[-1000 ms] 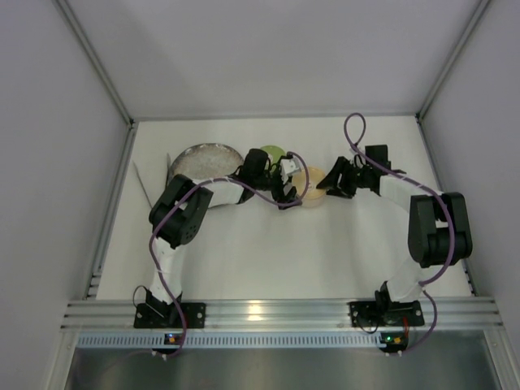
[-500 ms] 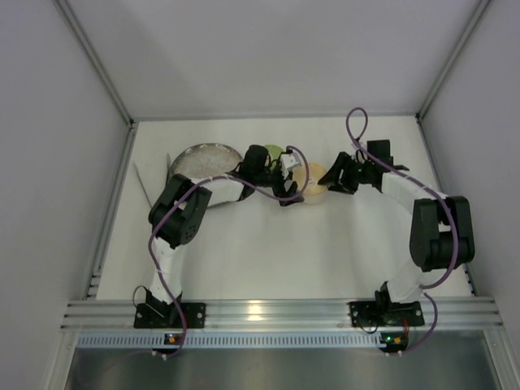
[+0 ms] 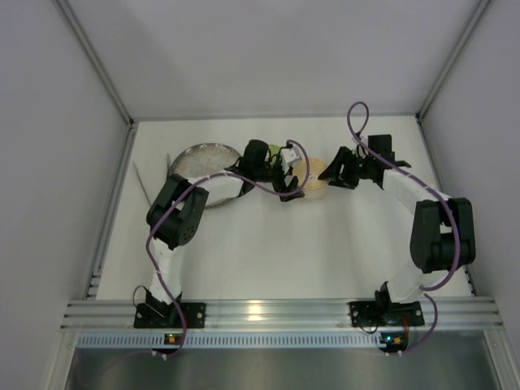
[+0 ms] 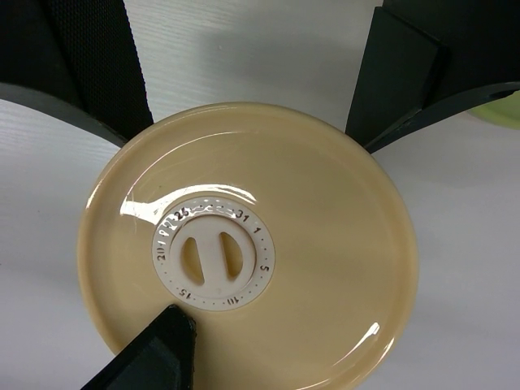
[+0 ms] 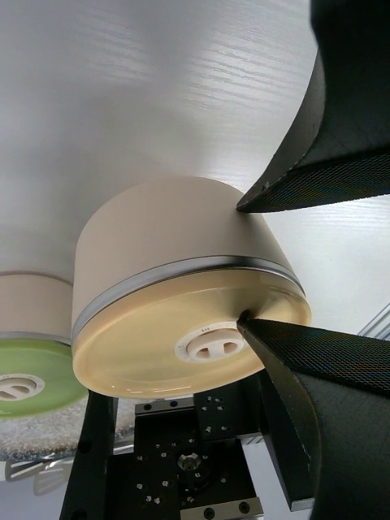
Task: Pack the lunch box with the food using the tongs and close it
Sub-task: Pick up the packing box from the center of the board.
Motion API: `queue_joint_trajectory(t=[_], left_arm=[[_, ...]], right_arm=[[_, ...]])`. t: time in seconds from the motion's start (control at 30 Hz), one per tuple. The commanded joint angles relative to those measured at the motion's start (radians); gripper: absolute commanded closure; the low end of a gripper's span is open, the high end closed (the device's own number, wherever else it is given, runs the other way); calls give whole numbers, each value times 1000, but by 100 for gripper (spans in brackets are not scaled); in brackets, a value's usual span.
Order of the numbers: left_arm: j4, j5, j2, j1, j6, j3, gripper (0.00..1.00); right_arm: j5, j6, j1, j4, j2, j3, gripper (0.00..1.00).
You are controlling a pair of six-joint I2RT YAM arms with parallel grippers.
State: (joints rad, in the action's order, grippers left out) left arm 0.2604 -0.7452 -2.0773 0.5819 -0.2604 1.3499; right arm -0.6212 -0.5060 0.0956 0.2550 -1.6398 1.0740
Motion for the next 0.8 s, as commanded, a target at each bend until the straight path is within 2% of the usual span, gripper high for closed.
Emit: queue_joint_trajectory(t=[0.0, 0.5, 0.77], left_arm=[[145, -140, 109, 55, 16, 94, 1], [82, -80, 143, 33, -20, 121, 1], [83, -80, 155, -14, -17, 121, 1]], right_arm=[[-152, -29, 92, -22, 40, 60, 48], [-143, -37, 133, -2, -20, 196, 48], [-135, -51, 184, 9, -120, 326, 48]])
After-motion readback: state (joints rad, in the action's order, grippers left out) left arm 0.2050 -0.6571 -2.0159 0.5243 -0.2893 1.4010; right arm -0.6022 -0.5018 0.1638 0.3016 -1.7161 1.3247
